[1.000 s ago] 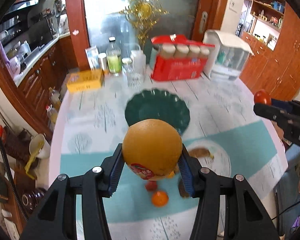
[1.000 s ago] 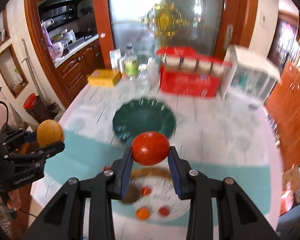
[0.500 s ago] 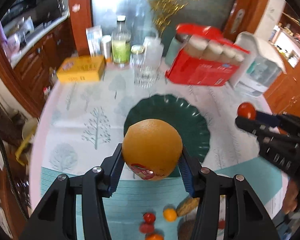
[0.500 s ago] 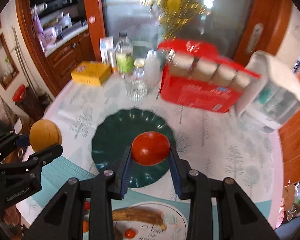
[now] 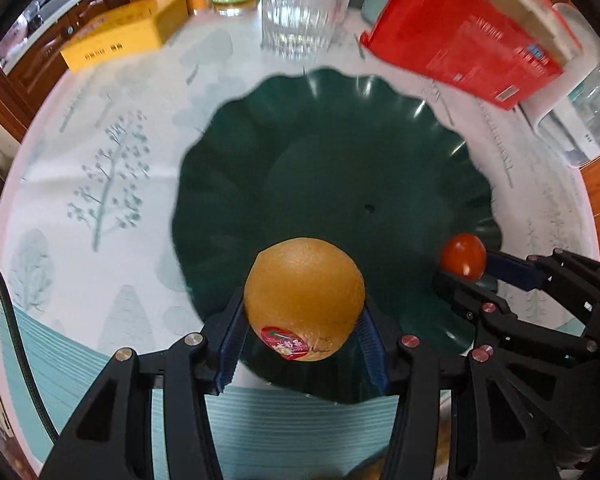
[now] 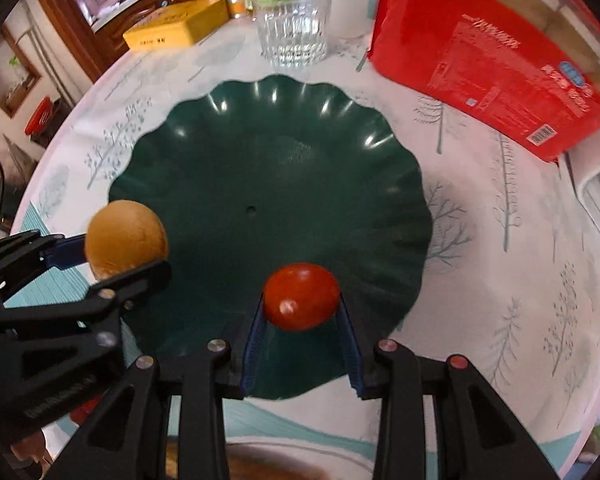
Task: Organize fruits
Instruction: 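Carry grapefruit and tomato onto the green plate and open both grippers, then move both open grippers back over the remaining fruit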
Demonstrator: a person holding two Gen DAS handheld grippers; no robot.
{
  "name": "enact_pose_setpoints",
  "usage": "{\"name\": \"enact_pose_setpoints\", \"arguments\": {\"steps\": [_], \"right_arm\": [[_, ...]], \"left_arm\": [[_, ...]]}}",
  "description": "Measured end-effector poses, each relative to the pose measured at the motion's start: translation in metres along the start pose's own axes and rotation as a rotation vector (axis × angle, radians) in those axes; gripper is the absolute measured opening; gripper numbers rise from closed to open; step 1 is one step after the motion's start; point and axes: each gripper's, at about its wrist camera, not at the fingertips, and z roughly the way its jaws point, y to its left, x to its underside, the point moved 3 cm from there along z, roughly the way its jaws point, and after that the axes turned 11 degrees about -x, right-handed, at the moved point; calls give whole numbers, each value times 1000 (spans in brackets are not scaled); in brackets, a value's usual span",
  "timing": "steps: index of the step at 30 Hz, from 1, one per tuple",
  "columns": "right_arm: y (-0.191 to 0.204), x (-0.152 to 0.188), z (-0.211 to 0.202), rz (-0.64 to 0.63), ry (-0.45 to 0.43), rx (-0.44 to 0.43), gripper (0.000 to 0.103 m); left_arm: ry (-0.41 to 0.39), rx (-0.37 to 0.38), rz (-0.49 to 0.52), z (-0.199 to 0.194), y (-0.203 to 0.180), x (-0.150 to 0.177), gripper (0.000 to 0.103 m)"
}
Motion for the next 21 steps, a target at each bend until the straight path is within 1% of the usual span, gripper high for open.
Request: {"name": "enact_pose_setpoints", "arguments": {"steps": [3,4,5,6,7,8,9,11,14,18,21], "right_arm": [[-5,1,7,-18,12,16,36],[-6,1,6,-18,13,16,37],[-7,1,7,-18,9,9,38],[-8,1,6,-17,1,10,38],[-10,1,4,-15,-7,7,39],[-10,1,2,-11,-12,3,40],[-11,2,0,-6,-19,-2,42],[-11,4,-5,1,-36,-9,43],[-6,9,-15,6,-55,-17,45],[3,15,-26,6,-72,-31,46],[10,21,-35,12,-85,-44,46]], "left_arm": [[1,-18,7,7,-3,2,52],[-11,-25,11,6,-4,2,59],[-28,-39,15,2,-4,2,68],[-44,-56,16,-3,-3,2,72],[-65,-73,17,-9,-2,1,79],[-76,-73,17,-13,0,0,85],[-86,-70,15,-18,2,0,87],[-110,-73,5,-29,6,2,88],[-132,-102,-16,-43,15,6,89],[-136,-93,-50,-63,26,21,89],[-151,-102,-60,-74,35,25,89]]}}
